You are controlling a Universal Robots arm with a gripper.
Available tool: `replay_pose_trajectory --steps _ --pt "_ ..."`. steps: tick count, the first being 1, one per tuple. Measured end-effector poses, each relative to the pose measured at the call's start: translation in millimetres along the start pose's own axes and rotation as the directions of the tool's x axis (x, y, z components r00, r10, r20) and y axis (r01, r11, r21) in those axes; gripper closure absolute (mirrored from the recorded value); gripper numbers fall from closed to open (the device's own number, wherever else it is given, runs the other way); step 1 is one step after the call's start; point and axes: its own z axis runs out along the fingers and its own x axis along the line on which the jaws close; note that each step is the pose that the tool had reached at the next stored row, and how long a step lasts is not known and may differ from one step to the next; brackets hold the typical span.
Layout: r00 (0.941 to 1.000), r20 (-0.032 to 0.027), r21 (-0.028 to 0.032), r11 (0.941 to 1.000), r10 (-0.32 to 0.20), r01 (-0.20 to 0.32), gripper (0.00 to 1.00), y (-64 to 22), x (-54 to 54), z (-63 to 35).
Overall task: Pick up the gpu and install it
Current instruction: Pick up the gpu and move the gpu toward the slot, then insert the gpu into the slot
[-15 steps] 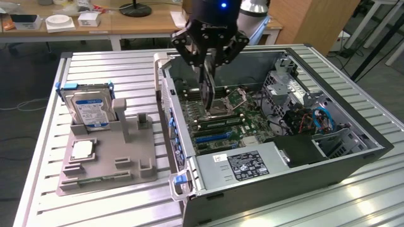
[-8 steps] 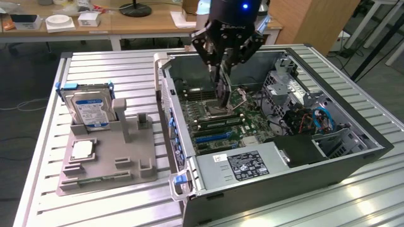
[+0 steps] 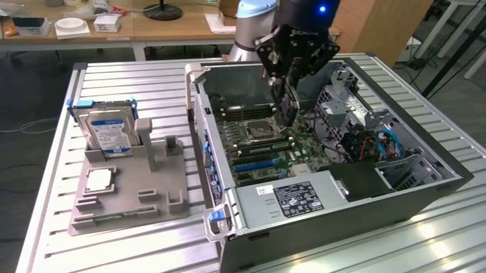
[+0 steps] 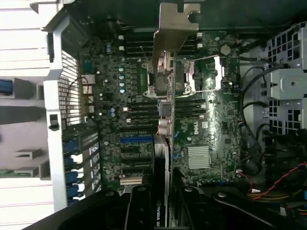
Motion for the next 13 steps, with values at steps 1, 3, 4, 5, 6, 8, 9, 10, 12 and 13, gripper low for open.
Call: replay_pose_trajectory --steps 1,3,4,5,6,8,9,10,12,13 --pt "1.0 0.0 0.0 1.0 0.0 0.0 0.74 0.3 -4.6 0.2" --pt "1.0 -0.0001 0.0001 1.0 0.0 0.0 0.74 0.5 -7.5 0.2" --pt "1.0 -0.0001 0.0001 1.0 0.0 0.0 0.74 0.5 -7.5 0.2" --pt "1.0 -0.0001 0.0001 1.0 0.0 0.0 0.74 0.5 -7.5 0.2" --pt "1.0 0.0 0.0001 1.0 0.0 0.0 0.74 0.5 -7.5 0.2" --pt "1.0 0.0 0.0001 1.0 0.0 0.0 0.74 0.5 -7.5 0.2" --pt "1.0 0.0 0.0 1.0 0.0 0.0 0.74 0.5 -7.5 0.3" --pt "1.0 0.0 0.0001 1.0 0.0 0.0 0.74 0.5 -7.5 0.3" --pt "1.0 0.0 0.0 1.0 0.0 0.0 0.74 0.5 -7.5 0.3" --pt "1.0 0.0 0.0001 1.0 0.0 0.0 0.74 0.5 -7.5 0.2"
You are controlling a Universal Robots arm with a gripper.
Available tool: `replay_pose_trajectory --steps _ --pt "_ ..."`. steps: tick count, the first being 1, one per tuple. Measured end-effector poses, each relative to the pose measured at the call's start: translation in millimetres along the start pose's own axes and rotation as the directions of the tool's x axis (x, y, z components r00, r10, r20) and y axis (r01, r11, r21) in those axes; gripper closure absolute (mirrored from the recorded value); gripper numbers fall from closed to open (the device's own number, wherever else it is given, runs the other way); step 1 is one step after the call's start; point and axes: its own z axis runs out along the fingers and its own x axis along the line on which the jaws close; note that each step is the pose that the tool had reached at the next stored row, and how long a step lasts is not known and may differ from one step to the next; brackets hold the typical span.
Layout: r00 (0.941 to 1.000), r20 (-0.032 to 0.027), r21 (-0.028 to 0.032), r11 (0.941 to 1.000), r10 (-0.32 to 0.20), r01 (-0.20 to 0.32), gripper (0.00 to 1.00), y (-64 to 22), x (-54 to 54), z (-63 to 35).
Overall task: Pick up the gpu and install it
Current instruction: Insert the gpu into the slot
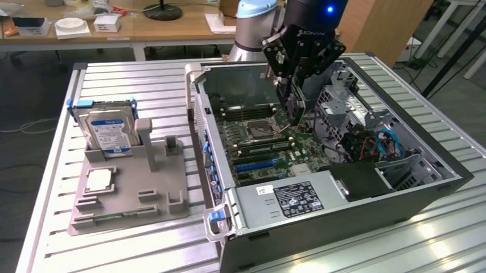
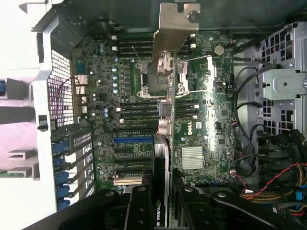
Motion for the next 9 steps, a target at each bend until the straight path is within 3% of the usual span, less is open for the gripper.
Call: replay_pose_trajectory --steps 5,9 --pt "1.0 0.0001 -0.0003 1.0 -0.001 0.001 0.74 0.0 0.0 0.6" --pt "0.9975 -0.0018 -0.0014 0.9975 -0.07 0.07 0.74 0.0 0.1 3.5"
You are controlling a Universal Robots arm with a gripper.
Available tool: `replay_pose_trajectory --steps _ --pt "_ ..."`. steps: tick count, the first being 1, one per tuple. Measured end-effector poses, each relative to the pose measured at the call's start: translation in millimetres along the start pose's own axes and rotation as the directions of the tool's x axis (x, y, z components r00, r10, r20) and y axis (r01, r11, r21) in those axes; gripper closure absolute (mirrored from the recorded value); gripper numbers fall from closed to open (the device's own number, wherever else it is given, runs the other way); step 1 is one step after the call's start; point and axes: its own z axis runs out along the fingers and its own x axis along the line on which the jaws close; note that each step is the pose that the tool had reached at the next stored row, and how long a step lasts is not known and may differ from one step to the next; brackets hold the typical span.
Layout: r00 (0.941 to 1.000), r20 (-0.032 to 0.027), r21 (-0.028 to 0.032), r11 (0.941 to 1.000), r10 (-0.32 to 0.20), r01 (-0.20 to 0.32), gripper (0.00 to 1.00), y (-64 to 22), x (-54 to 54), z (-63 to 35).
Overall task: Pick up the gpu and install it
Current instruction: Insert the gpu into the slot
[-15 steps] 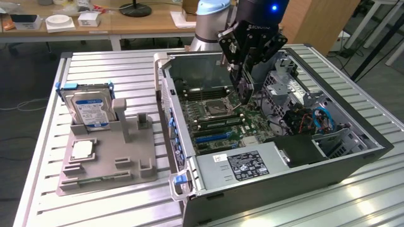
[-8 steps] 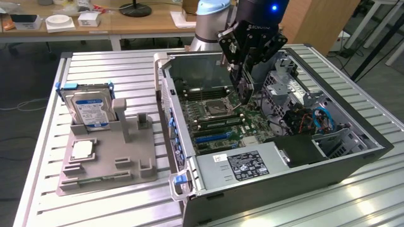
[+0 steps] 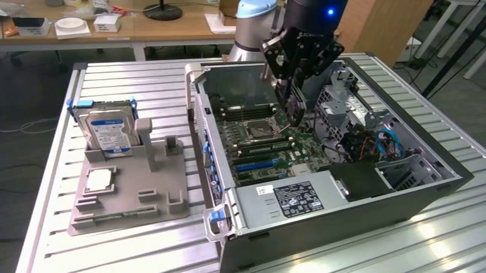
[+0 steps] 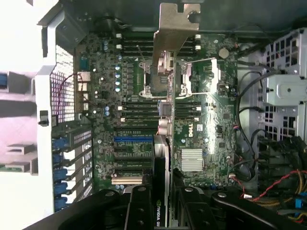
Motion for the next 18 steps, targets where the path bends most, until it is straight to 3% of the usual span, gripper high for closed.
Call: replay_pose_trajectory --steps 5,9,14,18 --pt "0.996 -0.0023 -0.0018 0.996 -0.09 0.09 0.74 -0.1 0.0 4.2" --pt "0.9868 -0.0041 -0.0035 0.9868 -0.162 0.162 0.74 -0.2 0.1 7.6" --pt "0.9679 -0.0062 -0.0057 0.9679 -0.251 0.251 0.74 -0.3 0.2 11.7" --pt "0.9473 -0.0075 -0.0076 0.9473 -0.32 0.32 0.74 -0.4 0.2 14.3"
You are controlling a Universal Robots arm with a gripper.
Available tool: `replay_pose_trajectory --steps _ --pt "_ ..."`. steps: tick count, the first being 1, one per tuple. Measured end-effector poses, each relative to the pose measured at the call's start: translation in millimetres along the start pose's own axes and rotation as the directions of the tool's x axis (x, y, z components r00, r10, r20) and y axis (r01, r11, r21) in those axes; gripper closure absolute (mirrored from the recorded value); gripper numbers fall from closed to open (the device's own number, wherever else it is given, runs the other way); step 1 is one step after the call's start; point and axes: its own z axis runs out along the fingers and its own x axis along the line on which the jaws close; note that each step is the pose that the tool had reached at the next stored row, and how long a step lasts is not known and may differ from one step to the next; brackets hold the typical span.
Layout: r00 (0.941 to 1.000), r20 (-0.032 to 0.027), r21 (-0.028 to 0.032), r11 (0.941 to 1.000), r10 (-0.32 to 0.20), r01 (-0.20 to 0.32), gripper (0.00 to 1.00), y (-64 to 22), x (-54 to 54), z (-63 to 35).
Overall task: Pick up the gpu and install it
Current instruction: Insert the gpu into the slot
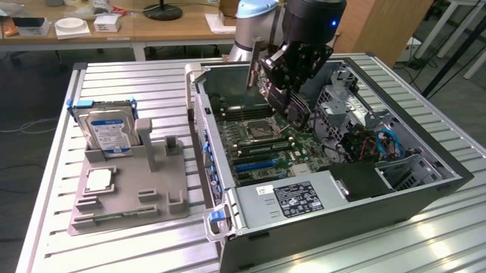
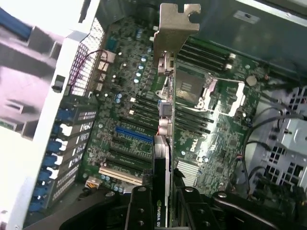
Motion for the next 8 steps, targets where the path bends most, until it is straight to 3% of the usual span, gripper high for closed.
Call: replay_pose_trajectory --steps 4,8 --pt "0.9973 -0.002 -0.0015 0.9973 -0.073 0.073 0.74 -0.1 0.1 2.8" --pt "0.9894 -0.0036 -0.003 0.9894 -0.145 0.145 0.74 -0.2 0.1 5.7"
